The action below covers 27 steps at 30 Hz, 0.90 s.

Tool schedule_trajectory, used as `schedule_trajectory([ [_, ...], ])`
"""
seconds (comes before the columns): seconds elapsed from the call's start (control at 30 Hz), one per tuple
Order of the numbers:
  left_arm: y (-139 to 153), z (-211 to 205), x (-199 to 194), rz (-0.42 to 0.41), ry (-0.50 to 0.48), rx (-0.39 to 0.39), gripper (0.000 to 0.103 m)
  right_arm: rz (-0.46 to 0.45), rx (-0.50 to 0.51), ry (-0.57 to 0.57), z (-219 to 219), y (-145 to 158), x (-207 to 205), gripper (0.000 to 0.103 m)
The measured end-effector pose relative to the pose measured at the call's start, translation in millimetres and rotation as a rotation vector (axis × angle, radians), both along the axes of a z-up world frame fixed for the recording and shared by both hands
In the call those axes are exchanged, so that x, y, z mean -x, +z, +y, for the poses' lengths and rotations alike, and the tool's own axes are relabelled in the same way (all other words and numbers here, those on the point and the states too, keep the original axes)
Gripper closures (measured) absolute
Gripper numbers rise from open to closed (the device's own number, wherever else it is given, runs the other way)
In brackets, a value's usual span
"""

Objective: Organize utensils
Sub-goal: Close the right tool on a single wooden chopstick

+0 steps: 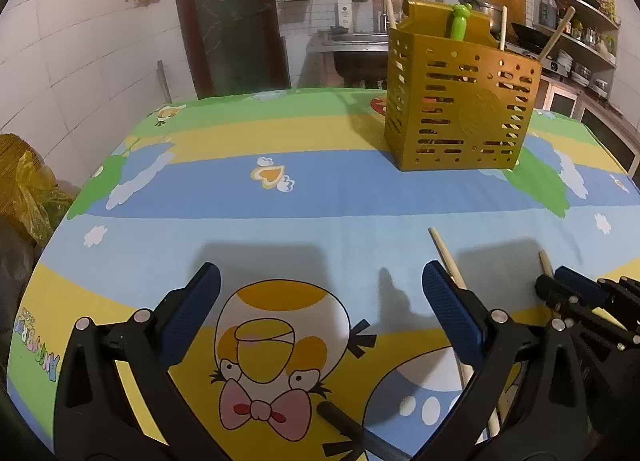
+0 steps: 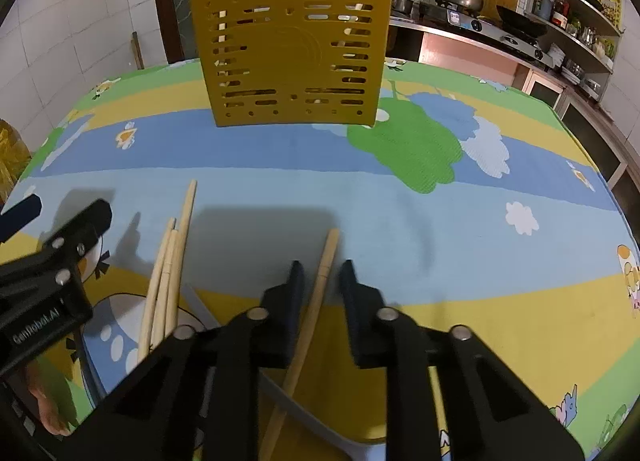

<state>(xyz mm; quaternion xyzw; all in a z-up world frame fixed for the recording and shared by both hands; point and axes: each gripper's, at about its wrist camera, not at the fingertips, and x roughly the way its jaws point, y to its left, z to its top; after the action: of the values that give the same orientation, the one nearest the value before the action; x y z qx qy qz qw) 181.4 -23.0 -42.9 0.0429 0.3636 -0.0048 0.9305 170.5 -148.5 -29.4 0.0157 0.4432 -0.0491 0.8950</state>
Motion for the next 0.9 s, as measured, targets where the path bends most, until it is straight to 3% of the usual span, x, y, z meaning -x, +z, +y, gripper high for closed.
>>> schedule_trajectory([
  [0.27,-0.2,-1.0,0.8,0.013,-0.014,0.021,0.005,0.015,-0.025,0.025,-23.6,1.8,-10.8,0.096],
  [0.67,-6.7,4.5,-8.0,0.093,-0.016,0.11,0.005,-0.018,-0.053,0.053,-32.2,-0.5,-16.5,0.096],
  [0.9,-11.5,-4.8,-7.1,0.113,-0.029,0.095,0.005,-0.02,-0.067,0.052,-34.0,-0.8,-15.1,0.096],
])
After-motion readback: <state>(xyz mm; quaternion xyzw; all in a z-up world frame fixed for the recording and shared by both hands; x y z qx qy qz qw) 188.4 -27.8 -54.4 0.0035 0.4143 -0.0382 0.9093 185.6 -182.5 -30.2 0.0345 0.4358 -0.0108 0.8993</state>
